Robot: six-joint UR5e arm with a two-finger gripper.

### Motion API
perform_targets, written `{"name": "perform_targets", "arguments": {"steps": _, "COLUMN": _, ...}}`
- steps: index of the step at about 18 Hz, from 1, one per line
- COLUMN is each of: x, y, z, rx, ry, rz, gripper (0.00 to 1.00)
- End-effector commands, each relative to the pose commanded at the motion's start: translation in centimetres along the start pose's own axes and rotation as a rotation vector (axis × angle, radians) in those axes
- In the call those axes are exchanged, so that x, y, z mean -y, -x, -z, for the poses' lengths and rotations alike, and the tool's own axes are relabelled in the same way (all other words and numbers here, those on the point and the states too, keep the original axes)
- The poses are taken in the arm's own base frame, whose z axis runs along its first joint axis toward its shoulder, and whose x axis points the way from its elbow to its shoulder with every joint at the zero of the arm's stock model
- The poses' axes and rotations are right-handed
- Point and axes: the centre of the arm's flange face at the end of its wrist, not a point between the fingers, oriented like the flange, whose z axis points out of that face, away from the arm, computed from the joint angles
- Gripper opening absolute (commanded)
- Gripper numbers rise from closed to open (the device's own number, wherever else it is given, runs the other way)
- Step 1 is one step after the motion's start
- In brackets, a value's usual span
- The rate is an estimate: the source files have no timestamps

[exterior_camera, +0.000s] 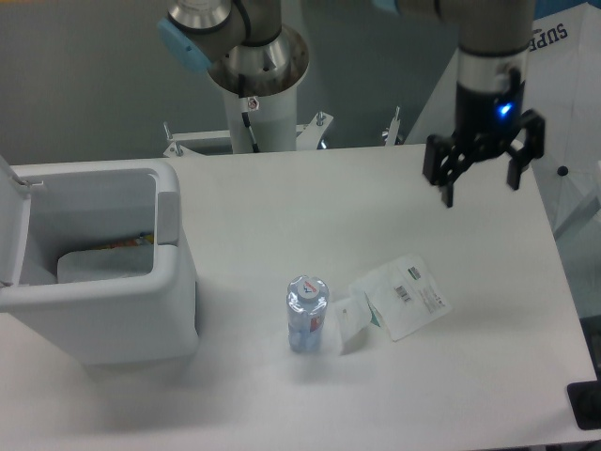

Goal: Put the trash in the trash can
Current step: 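Move the gripper down over the white-and-green paper packet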

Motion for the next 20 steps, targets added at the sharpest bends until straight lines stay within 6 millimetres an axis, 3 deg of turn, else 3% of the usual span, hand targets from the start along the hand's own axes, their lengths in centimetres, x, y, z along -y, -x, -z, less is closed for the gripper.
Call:
{"name": "perform_targets", "arguments": {"steps": 4, "x": -1.9, "y": -1.5, "z": -3.1, "rx": -0.018, "ry": 0.023, "rz": -0.016, "gripper": 1.0}}
{"name": "perform_targets", "arguments": {"steps": 7, "x": -2.0, "y": -2.5, "z": -5.8, "rx": -0.04, "ry": 0.062, "rz": -0.034, "gripper": 1.0}}
{"name": "perform_targets", "arguments": {"steps": 12, "x": -2.2, "y": -4.2, "z": -12.8, "rx": -0.101, "ry": 0.166, "rz": -0.189, "gripper": 1.0}}
{"name": "perform_targets", "arguments": {"steps": 18, "x": -2.4, "y": -5.9, "z": -17.7, "rx": -0.133, "ry": 0.199, "rz": -0.284, "gripper": 1.0}}
{"name": "perform_targets", "arguments": {"steps": 20, "x": -2.3, "y": -5.9, "z": -18.1, "rx": -0.126, "ry": 0.188, "rz": -0.291, "gripper": 1.0}}
